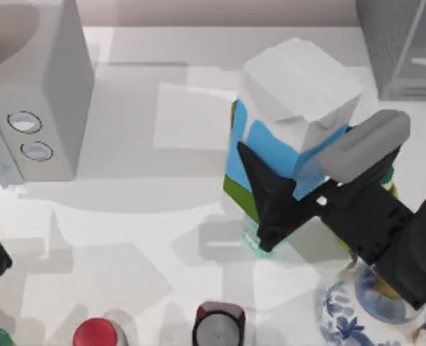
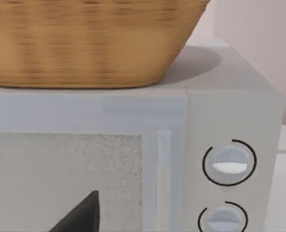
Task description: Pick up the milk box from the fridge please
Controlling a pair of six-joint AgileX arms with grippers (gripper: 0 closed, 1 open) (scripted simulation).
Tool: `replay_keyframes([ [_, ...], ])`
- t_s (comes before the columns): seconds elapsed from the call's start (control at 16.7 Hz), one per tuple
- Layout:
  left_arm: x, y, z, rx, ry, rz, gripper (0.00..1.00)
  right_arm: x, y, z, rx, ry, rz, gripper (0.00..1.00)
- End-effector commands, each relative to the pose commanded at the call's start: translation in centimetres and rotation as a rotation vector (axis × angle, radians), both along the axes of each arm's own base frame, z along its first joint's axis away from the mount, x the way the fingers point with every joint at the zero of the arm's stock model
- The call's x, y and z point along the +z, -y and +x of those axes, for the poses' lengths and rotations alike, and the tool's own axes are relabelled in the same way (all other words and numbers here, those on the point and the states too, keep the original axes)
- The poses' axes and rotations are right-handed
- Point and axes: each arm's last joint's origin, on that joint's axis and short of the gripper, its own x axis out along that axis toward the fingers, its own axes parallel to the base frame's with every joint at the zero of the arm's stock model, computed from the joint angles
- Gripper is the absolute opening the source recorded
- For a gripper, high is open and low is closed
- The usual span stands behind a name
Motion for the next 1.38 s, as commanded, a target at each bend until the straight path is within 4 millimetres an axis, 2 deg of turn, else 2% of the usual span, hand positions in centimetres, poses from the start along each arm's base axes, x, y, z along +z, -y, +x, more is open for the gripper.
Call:
replay_keyframes([
  [0.18,0.0,0.0,0.0,0.0,0.0,0.0,1.0,-3.2,-3.9,-0.1,0.059,-0.021,-0.03,0.0],
  [0.36,0.0,0.0,0.0,0.0,0.0,0.0,1.0,-5.7,-6.2,-0.3,0.079,-0.016,-0.063,0.0],
  [0.54,0.0,0.0,0.0,0.0,0.0,0.0,1.0,-6.9,-7.0,-0.4,0.081,-0.005,-0.083,0.0],
  [0.96,0.0,0.0,0.0,0.0,0.0,0.0,1.0,-7.3,-7.2,-0.2,0.079,-0.011,-0.088,0.0],
  [1.38,0.0,0.0,0.0,0.0,0.0,0.0,1.0,-10.2,-10.5,3.0,0.083,-0.005,-0.084,0.0],
])
